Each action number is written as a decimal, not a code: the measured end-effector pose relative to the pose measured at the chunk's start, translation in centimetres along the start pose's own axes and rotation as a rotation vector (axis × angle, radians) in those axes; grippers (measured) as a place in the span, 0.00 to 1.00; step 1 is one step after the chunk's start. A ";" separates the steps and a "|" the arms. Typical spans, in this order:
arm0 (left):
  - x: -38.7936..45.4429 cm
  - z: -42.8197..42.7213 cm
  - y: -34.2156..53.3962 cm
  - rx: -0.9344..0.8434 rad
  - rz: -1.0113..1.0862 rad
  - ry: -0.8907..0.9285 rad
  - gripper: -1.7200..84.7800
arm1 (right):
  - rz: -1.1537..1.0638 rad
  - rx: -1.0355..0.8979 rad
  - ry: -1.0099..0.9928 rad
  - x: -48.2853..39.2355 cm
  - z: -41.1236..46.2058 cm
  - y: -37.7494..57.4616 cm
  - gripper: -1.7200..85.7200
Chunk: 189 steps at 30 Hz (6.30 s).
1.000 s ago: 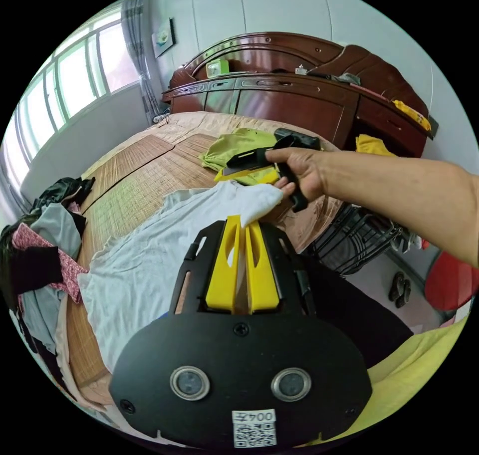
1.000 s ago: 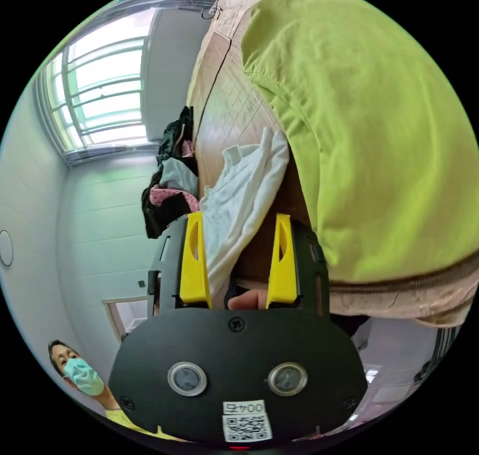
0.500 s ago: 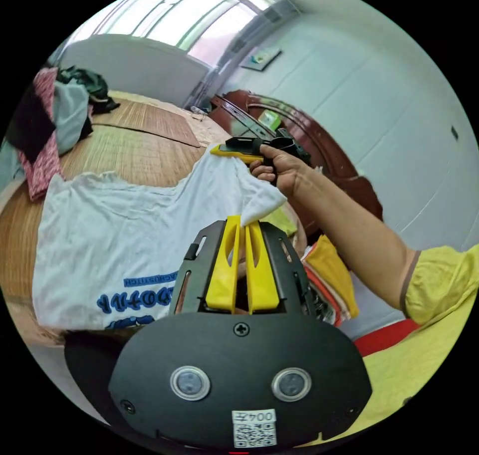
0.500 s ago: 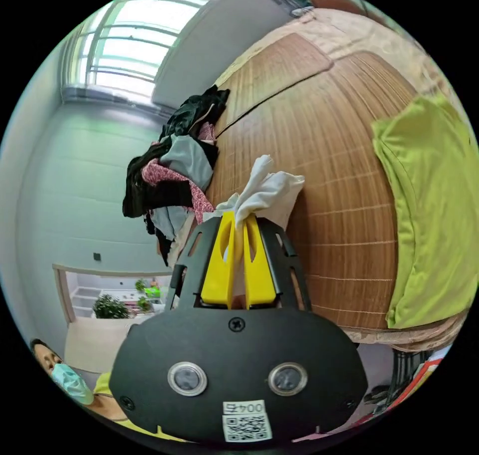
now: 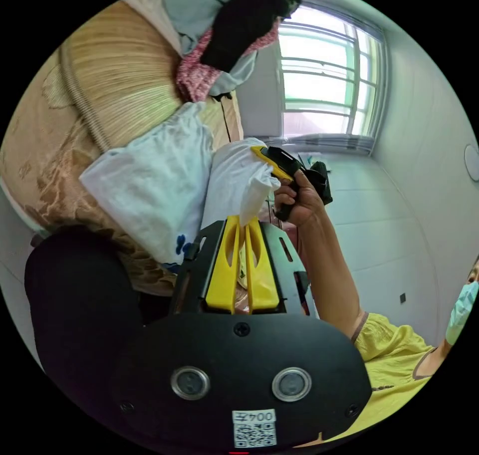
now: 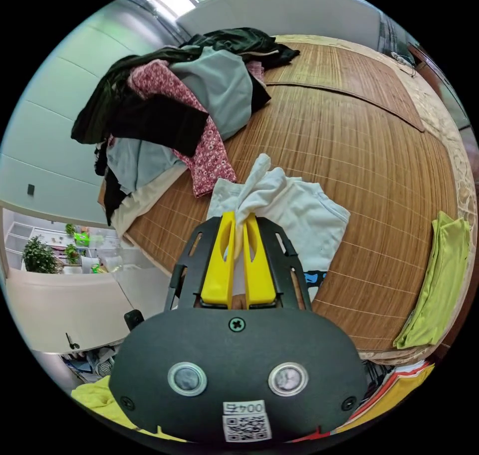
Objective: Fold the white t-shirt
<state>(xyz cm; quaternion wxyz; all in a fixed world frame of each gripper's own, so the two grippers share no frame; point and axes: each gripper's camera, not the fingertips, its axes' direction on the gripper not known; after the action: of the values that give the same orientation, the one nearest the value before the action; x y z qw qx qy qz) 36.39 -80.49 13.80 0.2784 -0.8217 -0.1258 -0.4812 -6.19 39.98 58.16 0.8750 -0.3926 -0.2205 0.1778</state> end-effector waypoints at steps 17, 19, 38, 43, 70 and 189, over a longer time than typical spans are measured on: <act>-6.2 -14.1 -12.3 0.084 -0.289 0.108 0.04 | 0.031 -0.057 0.103 -11.0 18.6 0.7 0.06; -6.5 -14.6 -13.0 0.086 -0.332 0.127 0.05 | 0.029 -0.087 0.107 -11.7 20.8 1.1 0.08; 4.8 -21.1 -15.5 0.282 0.039 -0.142 0.02 | -0.324 0.564 0.005 -7.4 5.3 30.8 0.15; 10.4 -11.5 -17.7 0.088 0.369 -0.363 0.03 | -0.232 0.466 0.232 -4.7 12.8 42.5 0.15; 10.3 8.9 -21.9 -0.123 0.321 -0.705 0.03 | -0.435 0.289 0.568 -0.9 15.5 47.5 0.06; 0.4 16.1 -15.8 -0.307 0.403 -0.432 0.03 | -0.342 0.125 0.740 -10.3 7.1 55.2 0.10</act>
<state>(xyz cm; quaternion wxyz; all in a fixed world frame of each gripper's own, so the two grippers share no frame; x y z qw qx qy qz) 40.68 -58.38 13.31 0.2080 -0.9453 0.0573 -0.2445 -26.14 74.04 17.55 0.9343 -0.3340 0.0583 -0.1106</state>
